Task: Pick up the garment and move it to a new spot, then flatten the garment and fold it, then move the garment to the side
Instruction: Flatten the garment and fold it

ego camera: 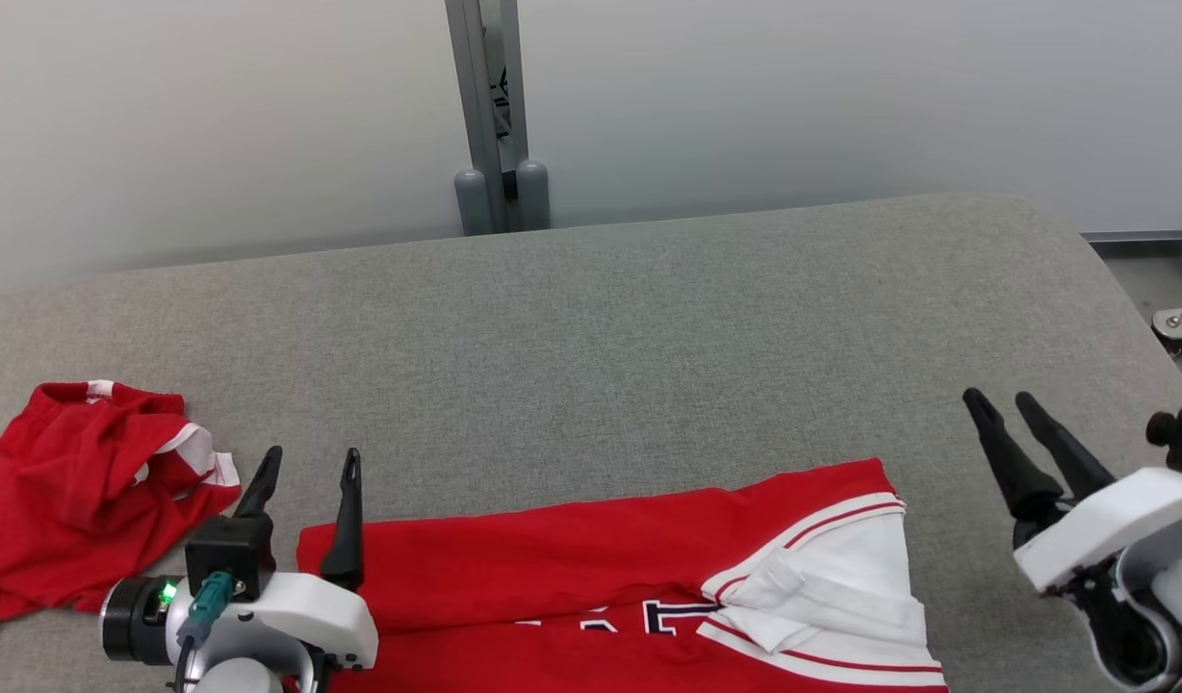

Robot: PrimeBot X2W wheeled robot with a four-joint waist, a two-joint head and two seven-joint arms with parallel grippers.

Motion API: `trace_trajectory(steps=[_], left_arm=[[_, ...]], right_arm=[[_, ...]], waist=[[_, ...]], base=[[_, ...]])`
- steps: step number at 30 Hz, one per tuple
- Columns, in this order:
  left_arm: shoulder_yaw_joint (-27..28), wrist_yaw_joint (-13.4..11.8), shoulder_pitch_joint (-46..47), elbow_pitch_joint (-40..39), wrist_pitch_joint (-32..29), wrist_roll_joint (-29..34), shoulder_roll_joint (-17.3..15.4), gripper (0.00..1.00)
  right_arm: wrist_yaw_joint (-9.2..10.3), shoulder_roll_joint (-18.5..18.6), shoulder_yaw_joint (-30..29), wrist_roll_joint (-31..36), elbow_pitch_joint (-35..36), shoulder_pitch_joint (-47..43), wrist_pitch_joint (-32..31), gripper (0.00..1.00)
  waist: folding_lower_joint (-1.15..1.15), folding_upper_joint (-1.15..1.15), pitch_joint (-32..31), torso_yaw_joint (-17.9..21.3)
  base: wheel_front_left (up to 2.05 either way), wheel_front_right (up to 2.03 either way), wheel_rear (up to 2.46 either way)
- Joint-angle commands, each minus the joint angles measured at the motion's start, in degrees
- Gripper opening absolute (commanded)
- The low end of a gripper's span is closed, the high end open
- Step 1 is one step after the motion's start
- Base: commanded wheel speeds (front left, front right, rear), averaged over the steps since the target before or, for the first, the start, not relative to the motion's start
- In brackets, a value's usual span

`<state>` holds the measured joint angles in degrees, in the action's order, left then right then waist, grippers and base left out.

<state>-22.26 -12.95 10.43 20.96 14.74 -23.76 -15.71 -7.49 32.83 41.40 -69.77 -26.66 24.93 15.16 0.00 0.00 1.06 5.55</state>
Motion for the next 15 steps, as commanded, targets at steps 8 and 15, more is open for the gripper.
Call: trace_trajectory(steps=[8, 15], left_arm=[[10.45, 3.06, -6.08, -5.07, 0.36, 7.07, 7.14, 1.0], [15.31, 7.0, -8.57, -4.06, 0.36, 11.16, 10.36, 1.0]], right_arm=[[-0.02, -10.22, -14.39, 16.48, 1.47, -13.22, 0.07, 1.0], [-0.02, -12.88, -14.42, 19.2, -0.99, -16.84, 0.08, 1.0]], waist=[[0.0, 0.0, 0.42, 0.15], [0.0, 0.0, 0.36, -0.3]], base=[[0.0, 0.0, 0.0], [0.0, 0.0, 0.0]])
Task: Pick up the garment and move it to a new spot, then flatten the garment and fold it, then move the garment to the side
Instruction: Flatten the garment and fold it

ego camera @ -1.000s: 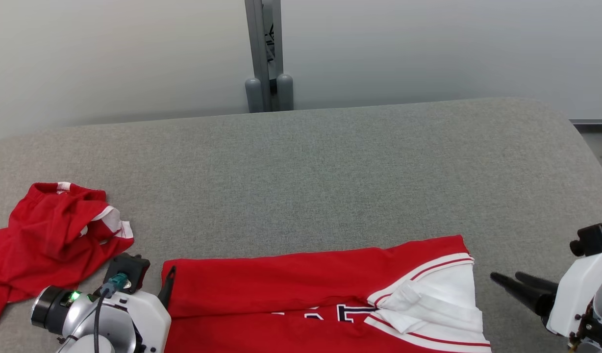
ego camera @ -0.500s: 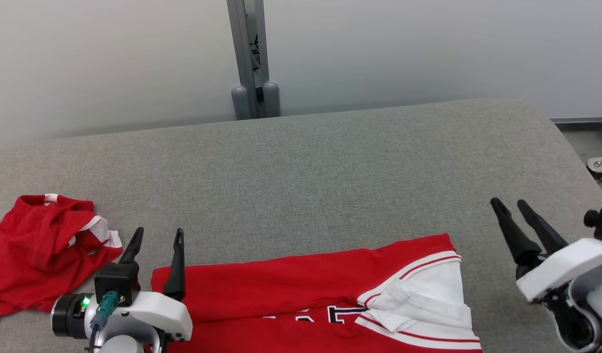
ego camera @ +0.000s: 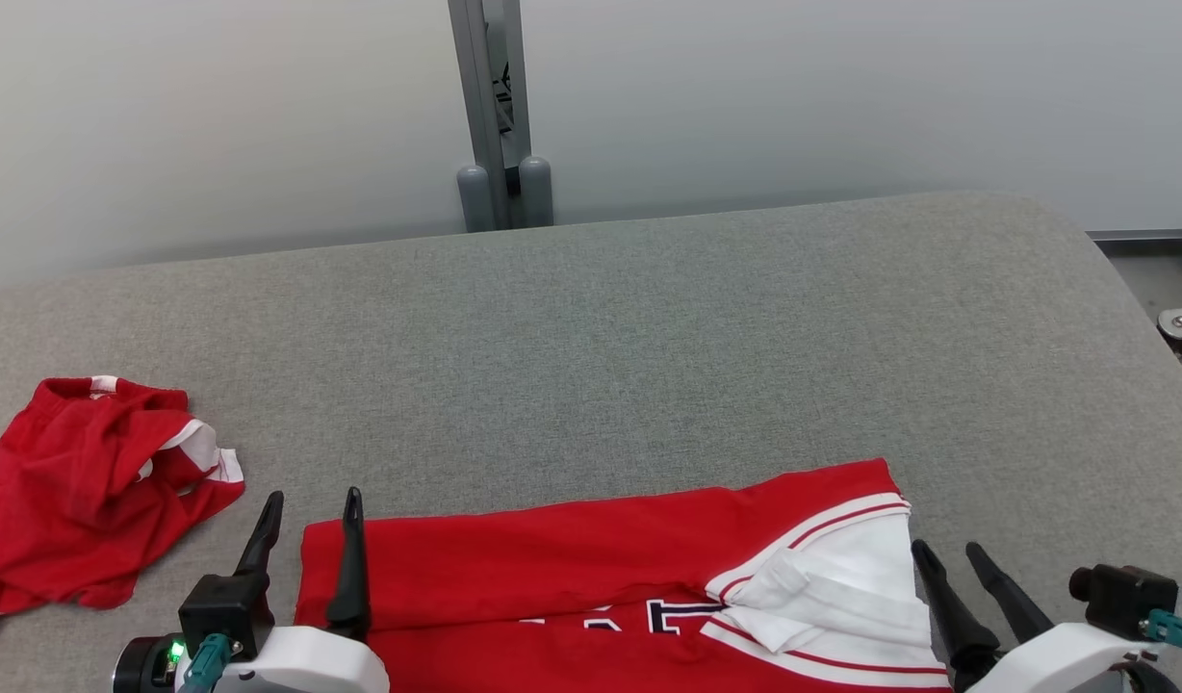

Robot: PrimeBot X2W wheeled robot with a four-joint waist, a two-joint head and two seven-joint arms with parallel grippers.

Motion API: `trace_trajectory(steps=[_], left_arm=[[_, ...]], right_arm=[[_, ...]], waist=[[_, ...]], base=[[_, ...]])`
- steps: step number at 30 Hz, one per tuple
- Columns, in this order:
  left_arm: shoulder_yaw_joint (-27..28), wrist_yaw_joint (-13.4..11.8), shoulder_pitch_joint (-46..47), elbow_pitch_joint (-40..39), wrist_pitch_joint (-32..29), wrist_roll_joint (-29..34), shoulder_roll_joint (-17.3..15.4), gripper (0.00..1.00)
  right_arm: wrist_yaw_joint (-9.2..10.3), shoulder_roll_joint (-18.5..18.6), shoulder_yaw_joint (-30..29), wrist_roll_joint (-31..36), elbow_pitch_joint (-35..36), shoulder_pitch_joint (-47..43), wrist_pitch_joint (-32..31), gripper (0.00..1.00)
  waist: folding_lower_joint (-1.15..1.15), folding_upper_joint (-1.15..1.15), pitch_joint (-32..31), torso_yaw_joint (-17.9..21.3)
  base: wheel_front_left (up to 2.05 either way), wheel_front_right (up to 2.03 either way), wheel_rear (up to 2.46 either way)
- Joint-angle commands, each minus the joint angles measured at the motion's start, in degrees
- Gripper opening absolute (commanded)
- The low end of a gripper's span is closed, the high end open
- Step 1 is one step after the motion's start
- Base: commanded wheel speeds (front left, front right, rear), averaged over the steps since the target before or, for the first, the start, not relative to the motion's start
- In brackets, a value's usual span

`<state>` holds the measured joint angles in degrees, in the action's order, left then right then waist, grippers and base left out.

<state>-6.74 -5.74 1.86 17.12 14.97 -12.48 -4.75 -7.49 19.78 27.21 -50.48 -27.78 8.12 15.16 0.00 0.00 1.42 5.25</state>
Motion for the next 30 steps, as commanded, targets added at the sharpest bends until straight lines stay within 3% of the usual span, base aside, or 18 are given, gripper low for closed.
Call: trace_trajectory(steps=[1, 16, 27, 28, 29, 30], left_arm=[[0.34, 0.37, -0.04, -0.08, 0.13, 0.4, -0.26, 1.0], [5.13, 5.2, 0.83, -0.31, 0.14, 4.14, 1.66, 1.0], [5.57, 5.86, 2.02, -1.18, 0.15, 5.01, 1.74, 1.0], [5.52, 5.94, 2.15, -1.17, 0.15, 5.02, 1.74, 1.0], [5.46, 6.03, 2.28, -1.15, 0.15, 5.05, 1.75, 1.0], [5.4, 6.06, 2.4, -1.11, 0.15, 5.1, 1.75, 1.0]], right_arm=[[-0.02, 0.05, 0.23, -0.4, -0.23, -0.42, 0.09, 1.0], [-0.03, -0.36, 7.44, -6.39, -8.31, 1.26, -1.44, 1.0], [-0.02, -2.17, 12.28, -12.73, -11.1, 4.58, -1.36, 1.0], [-0.02, -2.23, 12.81, -13.47, -10.9, 4.87, -1.47, 0.4], [-0.02, -2.16, 13.32, -14.02, -10.81, 5.14, -1.43, 0.04], [-0.02, -1.98, 13.82, -14.52, -10.69, 5.42, -1.34, 0.0]], waist=[[0.0, 0.0, 0.0, -0.1], [0.0, 0.0, 1.01, -1.04], [0.0, 0.0, 3.02, -2.36], [0.0, 0.0, 3.16, -2.46], [0.0, 0.0, 3.28, -2.56], [0.0, 0.0, 3.38, -2.66]], base=[[0.0, 0.0, 0.0], [0.0, 0.0, 0.0], [0.0, 0.0, 0.0], [0.0, 0.0, 0.0], [0.0, 0.0, 0.0], [0.0, 0.0, 0.0]])
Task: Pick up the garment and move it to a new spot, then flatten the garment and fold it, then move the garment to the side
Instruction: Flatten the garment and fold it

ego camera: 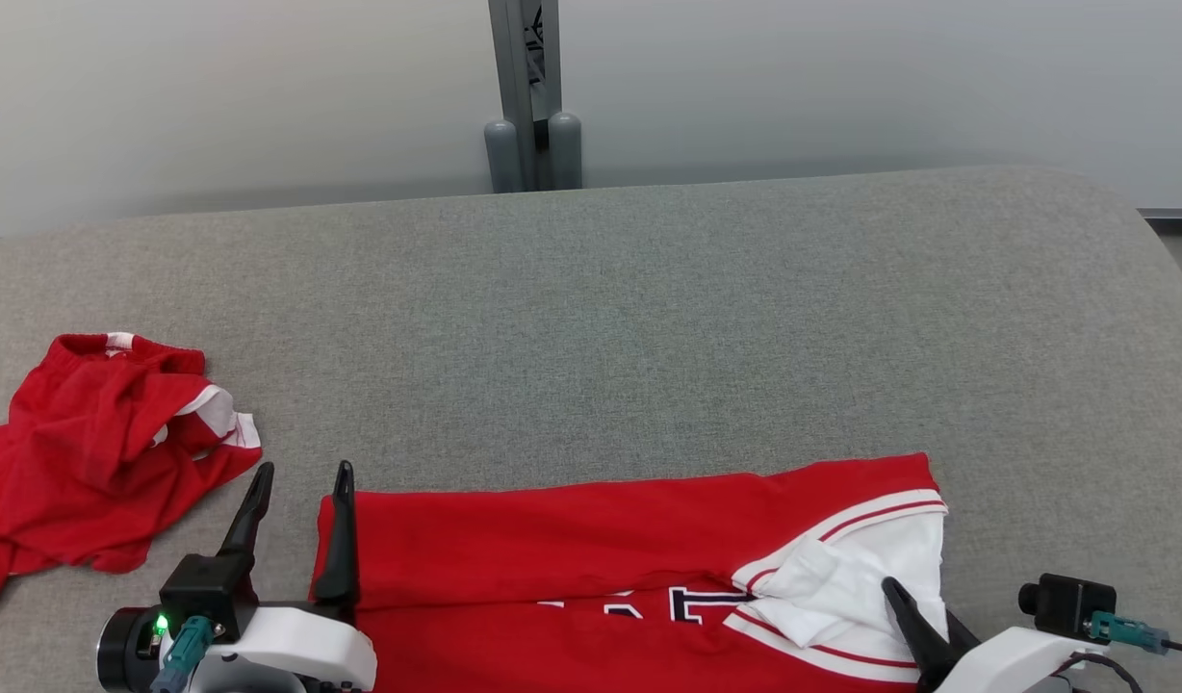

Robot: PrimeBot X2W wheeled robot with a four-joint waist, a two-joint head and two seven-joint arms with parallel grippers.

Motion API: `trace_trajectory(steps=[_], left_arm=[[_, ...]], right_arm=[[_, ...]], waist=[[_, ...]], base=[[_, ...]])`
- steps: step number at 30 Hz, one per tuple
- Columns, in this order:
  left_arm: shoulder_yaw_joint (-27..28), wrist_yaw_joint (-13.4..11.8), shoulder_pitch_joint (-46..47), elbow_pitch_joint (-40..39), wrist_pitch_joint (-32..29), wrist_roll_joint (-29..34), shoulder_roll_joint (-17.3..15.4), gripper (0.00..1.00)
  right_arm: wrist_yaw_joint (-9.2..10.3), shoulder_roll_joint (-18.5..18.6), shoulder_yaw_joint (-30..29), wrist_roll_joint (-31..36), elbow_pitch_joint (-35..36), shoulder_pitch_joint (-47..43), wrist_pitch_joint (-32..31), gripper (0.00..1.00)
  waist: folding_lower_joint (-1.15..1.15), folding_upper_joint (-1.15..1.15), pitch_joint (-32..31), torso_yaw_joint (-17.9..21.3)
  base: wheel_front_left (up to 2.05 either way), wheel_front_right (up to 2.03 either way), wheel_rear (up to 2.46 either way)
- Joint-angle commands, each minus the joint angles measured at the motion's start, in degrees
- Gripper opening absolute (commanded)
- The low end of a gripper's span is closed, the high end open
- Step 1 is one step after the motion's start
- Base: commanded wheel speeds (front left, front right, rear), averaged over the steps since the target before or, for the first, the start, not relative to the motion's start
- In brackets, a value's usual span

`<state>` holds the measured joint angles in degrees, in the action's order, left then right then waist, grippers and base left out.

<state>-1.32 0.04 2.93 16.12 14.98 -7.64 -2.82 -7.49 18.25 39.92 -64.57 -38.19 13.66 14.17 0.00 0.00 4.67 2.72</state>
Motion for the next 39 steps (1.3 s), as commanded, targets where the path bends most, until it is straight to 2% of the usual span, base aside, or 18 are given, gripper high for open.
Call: trace_trajectory(steps=[1, 15, 20, 28, 32, 39], left_arm=[[-0.08, 0.24, 1.39, -0.05, 0.14, 0.29, -0.19, 1.0], [-0.17, 0.43, 1.02, 0.65, 0.14, 0.13, -0.18, 1.0], [-0.56, 0.54, 1.25, 0.89, 0.14, -0.06, -0.17, 1.0], [-1.03, 0.83, 1.8, 1.25, 0.14, 0.06, -0.18, 1.0], [-1.45, 0.69, 2.19, 1.21, 0.14, -0.29, -0.19, 1.0], [-1.86, -0.07, 2.35, 1.39, 0.14, -0.92, -0.19, 1.0]], right_arm=[[-0.03, -0.25, 1.49, -0.93, -0.25, 0.15, -0.24, 0.0], [-0.01, 4.04, 2.86, -4.0, -1.5, 4.24, 1.25, 0.0], [-0.01, 7.32, 2.79, -5.32, -3.08, 6.31, 1.24, 0.0], [-0.01, 14.92, 3.94, -5.63, -9.6, 11.06, -0.06, 0.0], [-0.01, 16.16, 3.98, -6.99, -11.21, 13.33, -1.08, 0.0], [-0.02, 16.02, 6.45, -8.33, -8.35, 14.52, -3.54, 0.0]], waist=[[0.0, 0.0, 0.22, -0.23], [0.0, 0.0, 0.23, -0.11], [0.0, 0.0, 0.16, 0.16], [0.0, 0.0, 0.38, 0.09], [0.0, 0.0, 0.5, -0.06], [0.0, 0.0, 0.13, 0.31]], base=[[0.0, 0.0, 0.0], [0.0, 0.0, 0.0], [0.0, 0.0, 0.0], [0.0, 0.0, 0.0], [0.0, 0.0, 0.0], [0.0, 0.0, 0.0]])
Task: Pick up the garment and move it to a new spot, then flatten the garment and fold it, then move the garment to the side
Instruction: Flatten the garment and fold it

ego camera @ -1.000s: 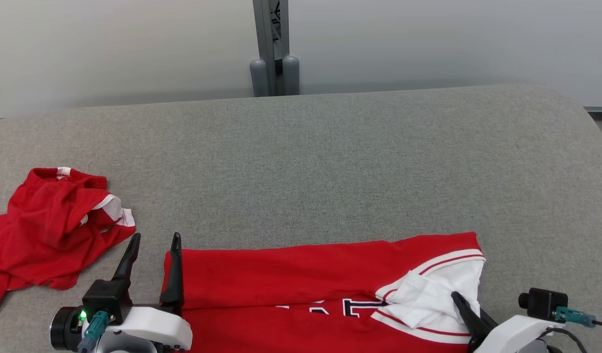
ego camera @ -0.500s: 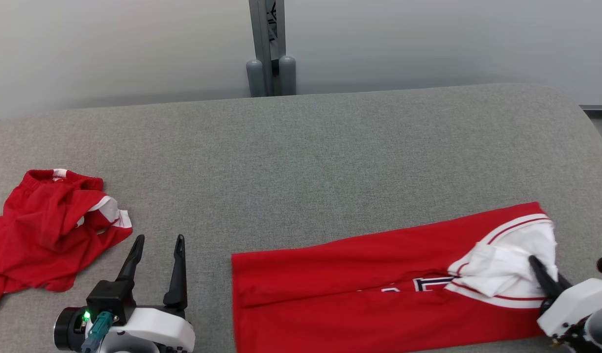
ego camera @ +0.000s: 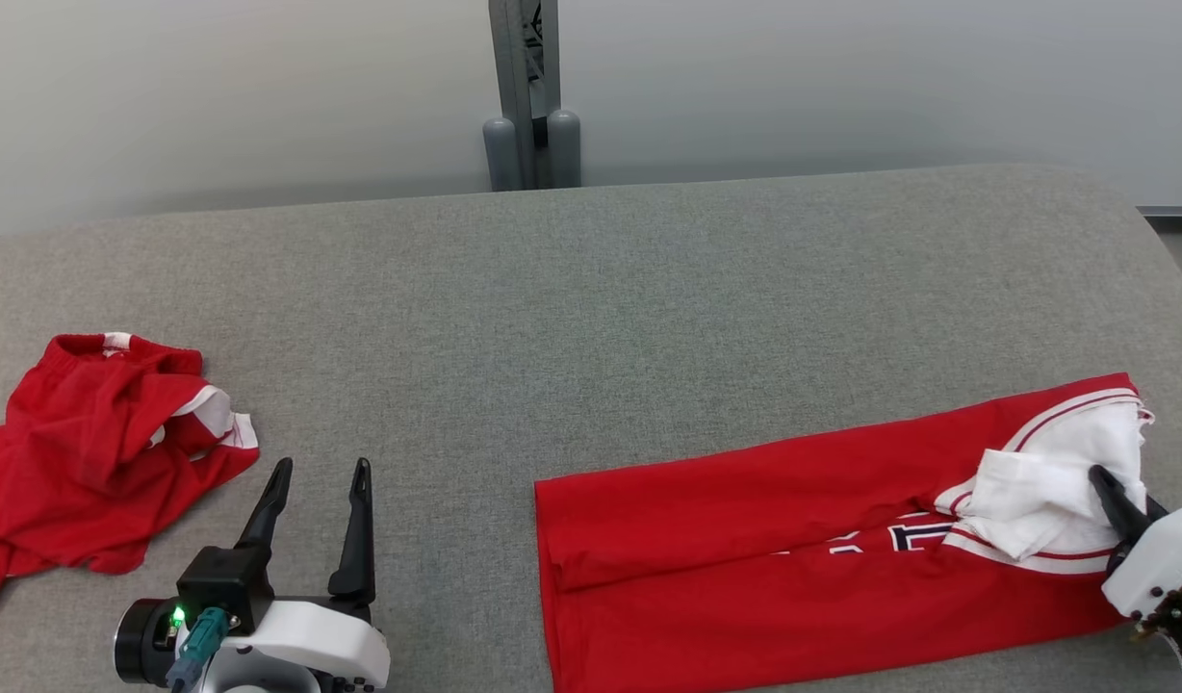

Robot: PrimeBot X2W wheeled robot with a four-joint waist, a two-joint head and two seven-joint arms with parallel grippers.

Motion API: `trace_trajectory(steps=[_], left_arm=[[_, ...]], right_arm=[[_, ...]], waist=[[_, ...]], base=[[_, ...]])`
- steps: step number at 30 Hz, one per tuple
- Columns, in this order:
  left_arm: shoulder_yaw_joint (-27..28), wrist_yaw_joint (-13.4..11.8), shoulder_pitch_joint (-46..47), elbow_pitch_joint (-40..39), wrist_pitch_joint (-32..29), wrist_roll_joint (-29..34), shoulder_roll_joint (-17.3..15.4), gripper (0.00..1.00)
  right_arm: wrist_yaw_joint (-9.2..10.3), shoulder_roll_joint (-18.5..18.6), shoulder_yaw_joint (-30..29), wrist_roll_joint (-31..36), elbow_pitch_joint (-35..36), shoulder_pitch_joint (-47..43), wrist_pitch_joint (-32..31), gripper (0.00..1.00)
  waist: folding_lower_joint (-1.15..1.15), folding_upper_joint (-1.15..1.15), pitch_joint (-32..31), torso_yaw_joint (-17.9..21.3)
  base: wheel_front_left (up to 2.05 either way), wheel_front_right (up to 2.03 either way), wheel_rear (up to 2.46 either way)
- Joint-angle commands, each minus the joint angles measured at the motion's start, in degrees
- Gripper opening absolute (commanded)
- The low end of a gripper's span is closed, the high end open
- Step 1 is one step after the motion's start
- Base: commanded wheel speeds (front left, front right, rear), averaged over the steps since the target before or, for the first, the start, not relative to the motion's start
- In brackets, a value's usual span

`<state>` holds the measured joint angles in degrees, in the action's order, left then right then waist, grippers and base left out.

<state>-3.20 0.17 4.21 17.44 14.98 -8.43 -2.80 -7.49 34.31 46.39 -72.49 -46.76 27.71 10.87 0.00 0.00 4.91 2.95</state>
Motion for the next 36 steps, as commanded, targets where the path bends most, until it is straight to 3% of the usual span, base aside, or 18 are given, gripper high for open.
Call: trace_trajectory(steps=[1, 9, 17, 29, 36], left_arm=[[0.06, -0.27, 1.06, 0.14, 0.14, -0.23, -0.21, 1.0], [0.18, -0.45, 0.17, 0.17, 0.14, -0.79, -0.2, 1.0], [-0.03, -0.78, -1.21, -0.04, 0.14, -1.38, -0.2, 1.0], [-0.23, -1.24, -0.96, -0.13, 0.14, -1.67, -0.21, 1.0], [-0.69, -1.16, -0.04, 0.04, 0.14, -1.39, -0.2, 1.0]], right_arm=[[-0.02, -0.09, 0.39, -0.66, 1.19, 0.35, -0.62, 0.0], [-0.02, 0.5, 2.07, -5.51, 12.56, -1.82, -4.05, 0.0], [-0.03, -1.63, 1.44, -11.07, 22.01, -4.74, -5.72, 0.0], [-0.03, -12.14, 2.22, -18.44, 29.63, -6.5, -8.68, 0.0], [-0.03, -17.52, 3.61, -20.45, 28.31, -5.91, -10.1, 0.0]], waist=[[0.0, 0.0, -0.29, 0.17], [0.0, 0.0, -2.2, 0.67], [0.0, 0.0, -3.16, 0.68], [0.0, 0.0, -2.33, 0.4], [0.0, 0.0, -1.04, -0.59]], base=[[0.0, 0.0, 0.0], [0.0, 0.0, 0.0], [0.0, 0.0, 0.0], [0.0, 0.0, 0.0], [0.0, 0.0, 0.0]])
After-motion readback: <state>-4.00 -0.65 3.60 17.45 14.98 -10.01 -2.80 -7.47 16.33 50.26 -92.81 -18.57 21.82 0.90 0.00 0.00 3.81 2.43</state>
